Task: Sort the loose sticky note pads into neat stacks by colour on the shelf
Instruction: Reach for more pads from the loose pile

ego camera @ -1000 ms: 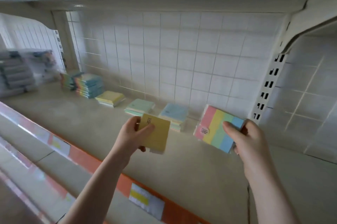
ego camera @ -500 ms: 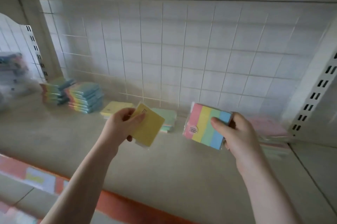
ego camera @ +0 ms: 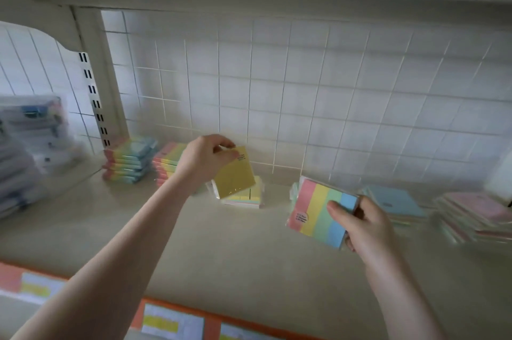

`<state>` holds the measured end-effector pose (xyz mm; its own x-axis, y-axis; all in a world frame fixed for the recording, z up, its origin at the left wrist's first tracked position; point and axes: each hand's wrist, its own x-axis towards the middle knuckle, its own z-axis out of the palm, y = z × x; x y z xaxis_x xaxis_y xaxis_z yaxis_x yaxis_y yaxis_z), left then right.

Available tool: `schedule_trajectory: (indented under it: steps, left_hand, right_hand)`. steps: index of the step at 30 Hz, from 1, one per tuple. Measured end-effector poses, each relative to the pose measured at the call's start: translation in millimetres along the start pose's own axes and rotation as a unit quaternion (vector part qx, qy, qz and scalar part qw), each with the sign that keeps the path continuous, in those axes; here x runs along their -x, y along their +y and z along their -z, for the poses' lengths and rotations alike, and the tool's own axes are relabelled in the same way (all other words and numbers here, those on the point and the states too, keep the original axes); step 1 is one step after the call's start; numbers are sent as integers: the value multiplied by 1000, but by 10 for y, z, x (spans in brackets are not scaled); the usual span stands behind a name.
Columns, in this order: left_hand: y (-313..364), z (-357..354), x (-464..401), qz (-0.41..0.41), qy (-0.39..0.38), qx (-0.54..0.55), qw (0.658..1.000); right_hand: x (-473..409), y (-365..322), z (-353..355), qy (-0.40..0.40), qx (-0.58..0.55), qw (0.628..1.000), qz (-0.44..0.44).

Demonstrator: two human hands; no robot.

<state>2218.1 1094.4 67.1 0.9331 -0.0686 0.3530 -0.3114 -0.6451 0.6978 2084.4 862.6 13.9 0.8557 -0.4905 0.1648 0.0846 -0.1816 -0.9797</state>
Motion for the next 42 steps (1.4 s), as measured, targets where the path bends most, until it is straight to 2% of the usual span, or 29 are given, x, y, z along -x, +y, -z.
schedule_trajectory:
  steps: [11, 20, 29, 33, 42]
  left_hand:
    - [-87, -460, -479, -52, -159, -78, 983]
    - [-234, -535, -643, -85, -245, -103, 960]
    - [-400, -618, -558, -117, -233, -135, 956]
    - [-440, -661, -505, -134, -202, -155, 958]
    - [-453, -665, -455, -175, -162, -202, 950]
  right_hand:
    - [-59, 43, -97, 2, -4, 1000, 7]
    - [-38, 63, 68, -15, -11, 1000, -15]
    - [-17, 66, 117, -33, -15, 999, -30]
    - [-19, 92, 112, -44, -14, 998, -47]
    - [36, 80, 39, -22, -12, 999, -48]
